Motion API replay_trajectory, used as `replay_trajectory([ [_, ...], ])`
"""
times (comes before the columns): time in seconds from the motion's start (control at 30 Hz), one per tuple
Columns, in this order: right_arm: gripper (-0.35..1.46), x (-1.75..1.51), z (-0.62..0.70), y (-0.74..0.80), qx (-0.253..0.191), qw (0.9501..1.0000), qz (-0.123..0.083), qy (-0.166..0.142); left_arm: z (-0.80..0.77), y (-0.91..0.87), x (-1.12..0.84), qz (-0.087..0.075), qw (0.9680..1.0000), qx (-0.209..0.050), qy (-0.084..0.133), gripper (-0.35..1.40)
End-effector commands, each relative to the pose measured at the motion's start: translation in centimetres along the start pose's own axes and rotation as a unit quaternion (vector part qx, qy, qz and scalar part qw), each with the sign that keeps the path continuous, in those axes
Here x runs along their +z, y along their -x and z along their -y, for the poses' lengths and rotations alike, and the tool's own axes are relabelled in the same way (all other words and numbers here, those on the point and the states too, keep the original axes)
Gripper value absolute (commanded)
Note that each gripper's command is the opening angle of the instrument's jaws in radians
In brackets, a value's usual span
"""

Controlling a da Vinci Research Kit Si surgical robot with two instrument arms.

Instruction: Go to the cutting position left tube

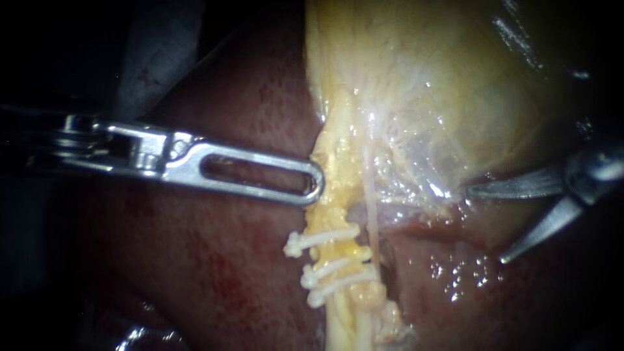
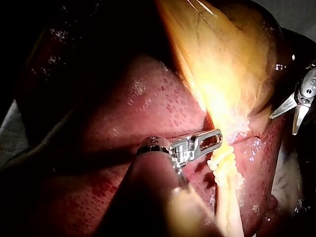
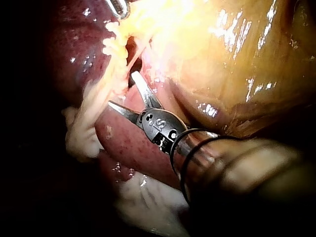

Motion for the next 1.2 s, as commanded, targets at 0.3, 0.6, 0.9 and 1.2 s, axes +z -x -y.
replay_trajectory([
  [0.3,1.42,0.02,0.0,0.0,0.0,1.0,0.0,0.001,0.1,0.03,-0.15,0.004,1.0,-0.003,-0.002,-0.35],
  [0.6,1.42,0.06,-0.01,-0.03,0.013,0.9999,0.0,0.003,0.13,0.0,-0.19,0.004,1.0,-0.003,-0.002,-0.35],
  [0.9,1.42,0.2,-0.03,-0.11,0.08,0.9968,0.001,0.005,0.16,-0.01,-0.19,0.005,1.0,-0.004,-0.002,-0.35],
  [1.2,1.37,0.39,-0.05,-0.19,0.143,0.9877,0.063,-0.007,0.18,-0.02,-0.18,0.005,1.0,-0.004,-0.001,-0.35],
])
